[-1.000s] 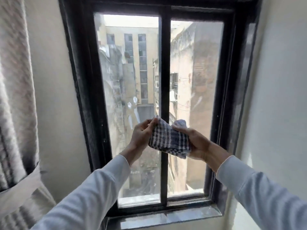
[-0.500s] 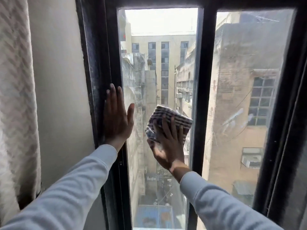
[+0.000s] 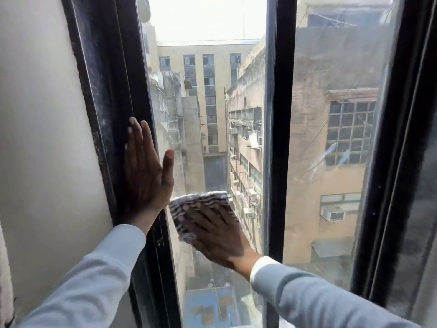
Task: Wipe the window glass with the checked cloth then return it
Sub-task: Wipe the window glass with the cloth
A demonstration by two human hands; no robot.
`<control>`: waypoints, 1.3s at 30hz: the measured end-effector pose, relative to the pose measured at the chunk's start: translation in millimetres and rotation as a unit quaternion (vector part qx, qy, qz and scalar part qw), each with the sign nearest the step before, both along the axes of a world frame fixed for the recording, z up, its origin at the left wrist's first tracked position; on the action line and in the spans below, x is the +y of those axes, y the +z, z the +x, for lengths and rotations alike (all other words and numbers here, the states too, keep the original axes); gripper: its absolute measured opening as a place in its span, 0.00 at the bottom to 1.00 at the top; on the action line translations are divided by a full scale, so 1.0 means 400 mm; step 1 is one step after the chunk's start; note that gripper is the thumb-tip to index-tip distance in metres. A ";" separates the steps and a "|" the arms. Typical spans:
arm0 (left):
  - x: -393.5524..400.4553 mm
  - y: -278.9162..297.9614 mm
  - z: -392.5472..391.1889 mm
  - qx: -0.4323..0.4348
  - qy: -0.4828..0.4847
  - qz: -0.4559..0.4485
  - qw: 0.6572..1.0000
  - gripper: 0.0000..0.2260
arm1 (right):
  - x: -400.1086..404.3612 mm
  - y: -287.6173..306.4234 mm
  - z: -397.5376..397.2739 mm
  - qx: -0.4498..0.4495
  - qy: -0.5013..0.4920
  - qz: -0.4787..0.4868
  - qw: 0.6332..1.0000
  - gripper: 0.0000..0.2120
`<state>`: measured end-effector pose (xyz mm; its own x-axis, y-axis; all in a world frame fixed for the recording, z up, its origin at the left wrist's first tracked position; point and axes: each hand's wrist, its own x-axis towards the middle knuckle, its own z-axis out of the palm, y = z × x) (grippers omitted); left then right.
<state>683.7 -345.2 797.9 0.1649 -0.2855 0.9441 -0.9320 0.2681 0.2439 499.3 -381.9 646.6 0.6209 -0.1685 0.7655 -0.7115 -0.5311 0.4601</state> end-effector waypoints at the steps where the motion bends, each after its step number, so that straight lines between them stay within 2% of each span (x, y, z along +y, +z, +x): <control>1: -0.001 0.000 -0.001 -0.001 -0.006 0.001 1.000 0.36 | -0.018 0.077 0.002 -0.015 0.005 -0.024 1.000 0.27; 3: -0.002 0.001 -0.002 -0.001 -0.017 0.003 1.000 0.36 | -0.051 0.185 -0.032 -0.123 -0.038 -0.010 0.992 0.28; 4: 0.000 0.002 -0.003 -0.003 -0.020 0.004 1.000 0.37 | -0.042 0.182 -0.049 -0.186 -0.060 0.030 0.980 0.28; 5: 0.002 0.002 -0.004 -0.007 -0.022 0.003 1.000 0.37 | -0.029 0.133 -0.055 -0.241 -0.059 0.069 0.966 0.27; 6: 0.004 0.004 -0.006 -0.010 -0.021 0.004 1.000 0.37 | -0.005 0.060 -0.051 -0.245 -0.038 0.103 0.963 0.26; 7: 0.006 0.006 -0.007 -0.010 -0.016 0.006 1.000 0.37 | 0.031 -0.018 -0.041 -0.162 -0.016 0.106 0.981 0.24; 8: 0.008 0.006 -0.006 -0.011 -0.012 0.009 1.000 0.37 | 0.040 -0.060 -0.038 -0.039 0.013 0.082 0.996 0.23; 9: 0.007 0.005 -0.005 -0.013 -0.011 0.011 1.000 0.37 | 0.037 -0.061 -0.056 0.041 0.059 0.065 0.995 0.23; 10: 0.005 0.004 -0.002 -0.016 -0.014 0.013 1.000 0.37 | 0.020 -0.022 -0.072 0.075 0.077 0.026 0.994 0.24; 11: 0.002 0.001 0.002 -0.020 -0.018 0.014 1.000 0.37 | -0.007 0.023 -0.091 0.043 0.063 0.043 0.996 0.24; 13: -0.008 -0.004 0.012 -0.024 -0.023 0.013 0.999 0.37 | -0.015 0.086 -0.110 -0.118 0.000 0.172 0.978 0.29; 14: -0.010 -0.005 0.014 -0.024 -0.024 0.013 0.999 0.37 | -0.003 0.066 -0.104 -0.186 -0.018 0.169 0.968 0.28; 15: -0.012 -0.005 0.015 -0.024 -0.023 0.015 0.999 0.37 | 0.016 0.015 -0.082 -0.203 -0.014 0.118 0.972 0.28; 16: -0.012 -0.004 0.015 -0.025 -0.018 0.018 0.999 0.37 | 0.043 -0.042 -0.057 -0.181 0.011 0.087 0.980 0.31; 17: -0.010 -0.005 0.014 -0.026 -0.010 0.019 0.999 0.37 | 0.065 -0.070 -0.039 -0.100 0.030 0.062 0.993 0.31; 19: -0.011 -0.008 0.013 -0.032 0.003 0.016 0.999 0.37 | 0.028 -0.003 -0.019 -0.005 0.091 -0.029 0.995 0.27; 20: -0.011 -0.010 0.013 -0.035 0.002 0.014 0.999 0.37 | -0.003 0.073 -0.007 -0.006 0.087 -0.087 0.992 0.26; 22: -0.012 -0.011 0.016 -0.036 -0.002 0.006 0.999 0.37 | -0.060 0.214 -0.014 -0.148 0.022 -0.090 0.985 0.25; 23: -0.012 -0.008 0.016 -0.035 -0.002 0.004 0.999 0.37 | -0.072 0.246 -0.030 -0.223 -0.012 -0.061 0.973 0.25; 25: -0.009 -0.005 0.009 -0.032 0.002 0.003 0.999 0.37 | -0.055 0.168 -0.040 -0.329 -0.009 -0.006 0.944 0.25; 26: -0.007 -0.004 0.006 -0.032 0.004 0.005 0.999 0.37 | -0.027 0.096 -0.034 -0.309 0.006 0.003 0.951 0.25; 28: -0.004 -0.007 0.008 -0.038 0.012 0.014 0.999 0.37 | 0.008 0.021 -0.009 -0.143 0.043 -0.018 0.989 0.24; 30: -0.006 -0.013 0.018 -0.052 0.014 0.018 0.998 0.38 | -0.027 0.121 0.014 -0.016 0.085 -0.113 0.990 0.22; 31: -0.009 -0.014 0.022 -0.060 0.017 0.019 0.998 0.38 | -0.050 0.198 0.021 -0.021 0.079 -0.142 0.986 0.21; 32: -0.012 -0.013 0.023 -0.064 0.023 0.018 0.997 0.38 | -0.071 0.273 0.021 -0.071 0.069 -0.145 0.985 0.21; 34: -0.007 -0.007 0.019 -0.054 0.018 0.024 0.998 0.40 | -0.064 0.356 -0.007 -0.217 0.041 -0.086 0.971 0.19; 37: 0.023 0.004 -0.003 -0.039 -0.001 0.061 0.997 0.44 | -0.026 0.317 -0.064 -0.319 0.027 -0.043 0.946 0.13; 39: 0.044 0.005 -0.043 -0.083 0.020 0.085 0.993 0.42 | -0.023 0.309 -0.162 -0.380 0.026 -0.036 0.924 0.18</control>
<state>666.6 -327.5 799.8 0.0254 -0.4385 0.8984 -0.9722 0.1984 0.1244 434.4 -391.0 770.2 -0.0951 -0.0858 0.9918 -0.8174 -0.5619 -0.1271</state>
